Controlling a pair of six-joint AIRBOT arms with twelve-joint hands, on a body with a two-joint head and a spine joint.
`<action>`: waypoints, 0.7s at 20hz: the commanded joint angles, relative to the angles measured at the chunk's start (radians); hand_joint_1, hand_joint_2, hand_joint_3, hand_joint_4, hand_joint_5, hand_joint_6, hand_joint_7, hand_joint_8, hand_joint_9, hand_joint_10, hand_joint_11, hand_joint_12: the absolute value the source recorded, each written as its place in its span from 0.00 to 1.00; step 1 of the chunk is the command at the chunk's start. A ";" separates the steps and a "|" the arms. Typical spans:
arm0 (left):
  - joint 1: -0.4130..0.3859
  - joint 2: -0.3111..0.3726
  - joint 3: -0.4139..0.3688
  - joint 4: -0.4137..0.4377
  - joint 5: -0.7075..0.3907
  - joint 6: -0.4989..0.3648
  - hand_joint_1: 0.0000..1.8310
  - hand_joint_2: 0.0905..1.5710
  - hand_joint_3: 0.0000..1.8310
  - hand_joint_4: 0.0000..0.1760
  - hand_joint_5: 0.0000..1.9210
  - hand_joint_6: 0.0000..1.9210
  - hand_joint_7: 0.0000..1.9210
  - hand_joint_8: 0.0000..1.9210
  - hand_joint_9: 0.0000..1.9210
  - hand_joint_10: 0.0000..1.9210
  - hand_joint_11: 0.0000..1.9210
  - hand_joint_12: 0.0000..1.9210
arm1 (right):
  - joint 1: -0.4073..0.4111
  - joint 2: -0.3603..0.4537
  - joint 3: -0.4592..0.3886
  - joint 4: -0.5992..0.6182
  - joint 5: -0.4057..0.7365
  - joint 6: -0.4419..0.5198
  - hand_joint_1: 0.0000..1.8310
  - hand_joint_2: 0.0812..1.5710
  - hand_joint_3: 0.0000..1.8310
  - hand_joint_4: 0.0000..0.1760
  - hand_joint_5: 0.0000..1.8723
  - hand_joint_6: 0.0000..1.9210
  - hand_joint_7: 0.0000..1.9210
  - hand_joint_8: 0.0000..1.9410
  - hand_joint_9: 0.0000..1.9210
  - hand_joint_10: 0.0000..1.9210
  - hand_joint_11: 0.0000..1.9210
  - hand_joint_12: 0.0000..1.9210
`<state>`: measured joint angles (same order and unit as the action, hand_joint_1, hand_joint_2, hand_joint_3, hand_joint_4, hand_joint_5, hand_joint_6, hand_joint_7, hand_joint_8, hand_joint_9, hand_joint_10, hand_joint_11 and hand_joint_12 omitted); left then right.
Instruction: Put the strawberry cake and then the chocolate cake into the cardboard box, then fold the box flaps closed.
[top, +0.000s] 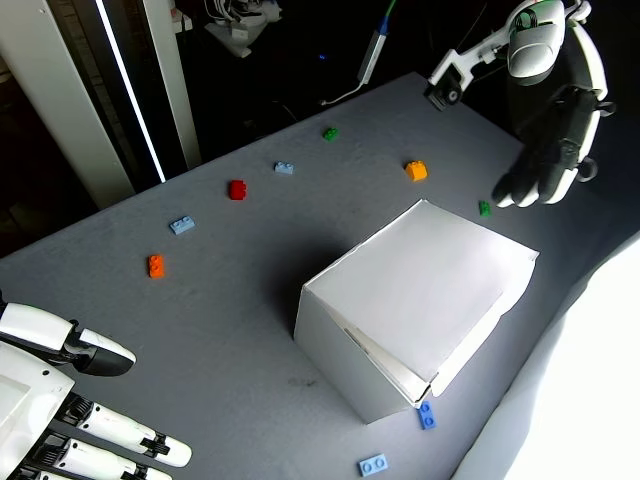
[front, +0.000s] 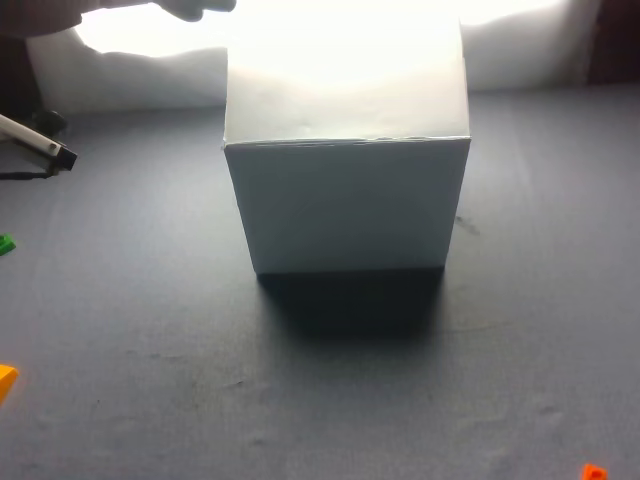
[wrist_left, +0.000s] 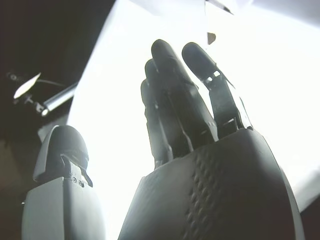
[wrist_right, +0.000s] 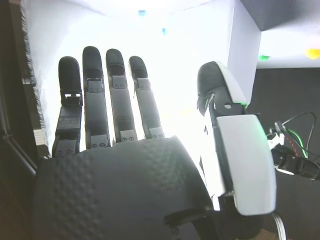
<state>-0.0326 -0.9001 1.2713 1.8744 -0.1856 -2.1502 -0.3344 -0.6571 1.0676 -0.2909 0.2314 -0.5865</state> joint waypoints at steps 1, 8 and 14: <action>-0.013 0.008 0.002 -0.034 0.069 -0.007 0.29 0.67 0.00 0.00 0.30 0.00 0.36 0.00 0.41 0.00 0.10 0.69 | 0.009 0.014 0.004 0.016 0.094 0.017 0.14 0.81 0.00 0.00 0.17 0.00 0.19 0.00 0.16 0.17 0.00 0.64; -0.010 -0.008 0.025 -0.030 0.096 -0.026 0.28 0.67 0.00 0.00 0.30 0.00 0.37 0.00 0.41 0.00 0.11 0.69 | 0.008 0.018 0.025 0.215 0.113 0.025 0.14 0.81 0.00 0.00 0.16 0.00 0.19 0.00 0.16 0.17 0.00 0.65; 0.000 -0.022 0.032 0.109 0.120 -0.216 0.28 0.67 0.00 0.00 0.29 0.00 0.36 0.00 0.41 0.00 0.10 0.69 | 0.003 0.018 0.037 0.298 0.115 0.019 0.15 0.81 0.00 0.00 0.18 0.01 0.20 0.00 0.17 0.17 0.00 0.65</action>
<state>-0.0227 -0.9276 1.3041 2.0029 -0.1204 -2.3619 -0.3347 -0.6540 1.0973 -0.0067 0.2398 -0.5705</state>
